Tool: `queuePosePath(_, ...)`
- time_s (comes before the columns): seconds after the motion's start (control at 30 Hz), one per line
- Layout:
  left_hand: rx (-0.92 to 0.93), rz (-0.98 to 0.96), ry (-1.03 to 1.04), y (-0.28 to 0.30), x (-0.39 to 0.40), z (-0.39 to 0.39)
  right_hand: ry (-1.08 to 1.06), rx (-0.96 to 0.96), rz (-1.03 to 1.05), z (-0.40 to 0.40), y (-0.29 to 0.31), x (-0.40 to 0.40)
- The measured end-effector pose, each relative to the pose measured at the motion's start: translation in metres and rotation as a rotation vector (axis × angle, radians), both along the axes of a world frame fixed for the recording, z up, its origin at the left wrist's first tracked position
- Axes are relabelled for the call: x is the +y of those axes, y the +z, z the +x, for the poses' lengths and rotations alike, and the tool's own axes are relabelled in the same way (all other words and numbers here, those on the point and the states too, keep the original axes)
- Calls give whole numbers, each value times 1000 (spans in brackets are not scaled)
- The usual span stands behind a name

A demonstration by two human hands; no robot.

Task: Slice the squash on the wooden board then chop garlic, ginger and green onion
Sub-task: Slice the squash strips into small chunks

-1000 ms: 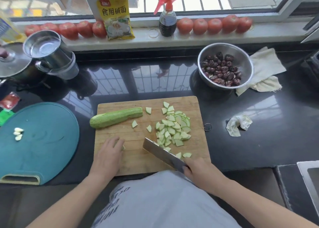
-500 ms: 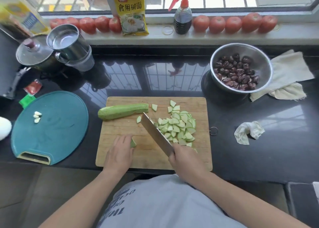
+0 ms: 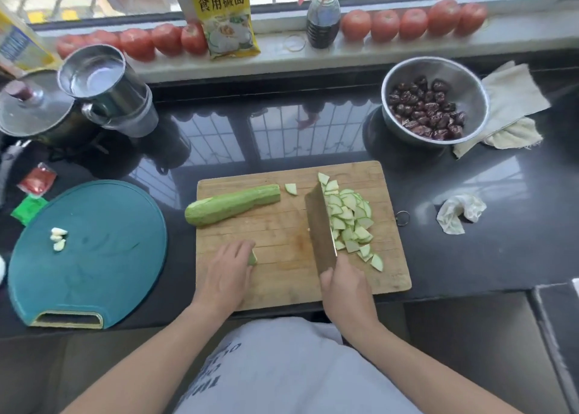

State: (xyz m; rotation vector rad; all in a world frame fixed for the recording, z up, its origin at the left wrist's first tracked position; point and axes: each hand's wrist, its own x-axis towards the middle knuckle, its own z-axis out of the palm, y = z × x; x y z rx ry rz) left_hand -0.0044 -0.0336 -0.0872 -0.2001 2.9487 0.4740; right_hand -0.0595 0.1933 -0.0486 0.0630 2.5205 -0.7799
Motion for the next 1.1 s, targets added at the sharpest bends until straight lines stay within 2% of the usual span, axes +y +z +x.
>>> queuePosePath(0.1,60,-16,-71,4,5,-8,-49,27,-36,-2,4,-15)
queuePosePath(0.27,13,-34,-85,1,-8,-1,-52,104,-23,-24,-1,-69)
queuePosePath(0.4,-46,-80,-84,-4,-22,9,-98,58,-7,-37,-12,-90)
queuePosePath(0.67,-30,-14,-131,-16,-11,-6,-217,75,49,-33,-18,-42)
queuePosePath(0.83,-94,11,-133,-12,-10,-15,-28,94,-15,-36,2,-13)
queuePosePath(0.9,-25,96,-63,0,-17,-16,83,122,-19,-38,12,5)
queuePosePath(0.97,164,163,3,16,-23,-23,176,129,-49,-40,23,27)
queuePosePath(1.03,385,241,89,34,-18,-38,243,137,5,-43,32,50)
queuePosePath(1.1,488,321,74,48,7,-58,297,157,116,-48,35,69)
